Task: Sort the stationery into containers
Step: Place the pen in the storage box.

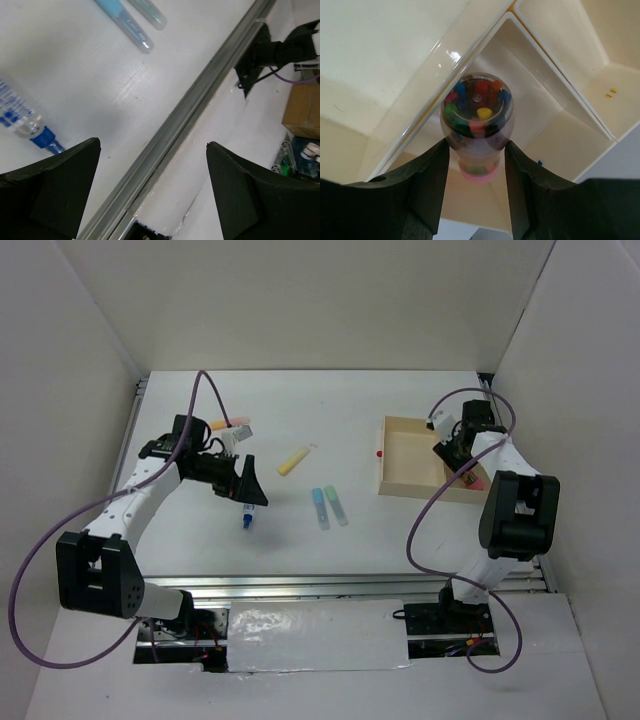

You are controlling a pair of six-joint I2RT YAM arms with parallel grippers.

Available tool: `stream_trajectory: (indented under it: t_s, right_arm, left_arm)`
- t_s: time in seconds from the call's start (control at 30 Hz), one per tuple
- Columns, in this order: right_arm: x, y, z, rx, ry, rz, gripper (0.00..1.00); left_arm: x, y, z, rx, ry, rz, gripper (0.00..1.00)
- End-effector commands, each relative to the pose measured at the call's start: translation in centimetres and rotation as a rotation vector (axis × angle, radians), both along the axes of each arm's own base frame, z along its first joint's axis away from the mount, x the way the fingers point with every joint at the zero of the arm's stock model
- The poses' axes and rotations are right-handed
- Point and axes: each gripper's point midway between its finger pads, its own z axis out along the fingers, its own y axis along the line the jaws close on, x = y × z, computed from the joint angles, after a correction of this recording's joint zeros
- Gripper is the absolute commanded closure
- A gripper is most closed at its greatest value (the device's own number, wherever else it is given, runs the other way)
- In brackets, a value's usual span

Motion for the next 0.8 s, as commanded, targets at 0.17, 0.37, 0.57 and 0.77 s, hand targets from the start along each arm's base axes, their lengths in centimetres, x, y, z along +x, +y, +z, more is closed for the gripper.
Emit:
stream_trajectory:
  t_s: [0.17, 0.37, 0.57, 0.77]
  right_arm:
    - [1.3, -0.1, 2.1, -0.008, -0.078, -0.038, 0.47]
    - [0.3, 0.6, 4.7, 0.039, -0.108, -0.064, 0.29]
    - [-0.3, 3.3, 10.1, 0.204, -0.21, -0.074, 0.26]
    - [-2.6, 10.7, 18.3, 0.578, -0.357, 0.05, 0.26]
  left_arm:
    - [3.0, 4.7, -3.9, 0.302, -0.063, 0.231, 0.02]
    - [3.5, 6.5, -5.0, 0.43, -0.078, 0.352, 0.03]
    - [4.4, 6.0, -6.0, 0.499, -0.114, 0.381, 0.09]
    - [5.2, 5.9, -9.0, 0.566, -0.059, 0.369, 0.17]
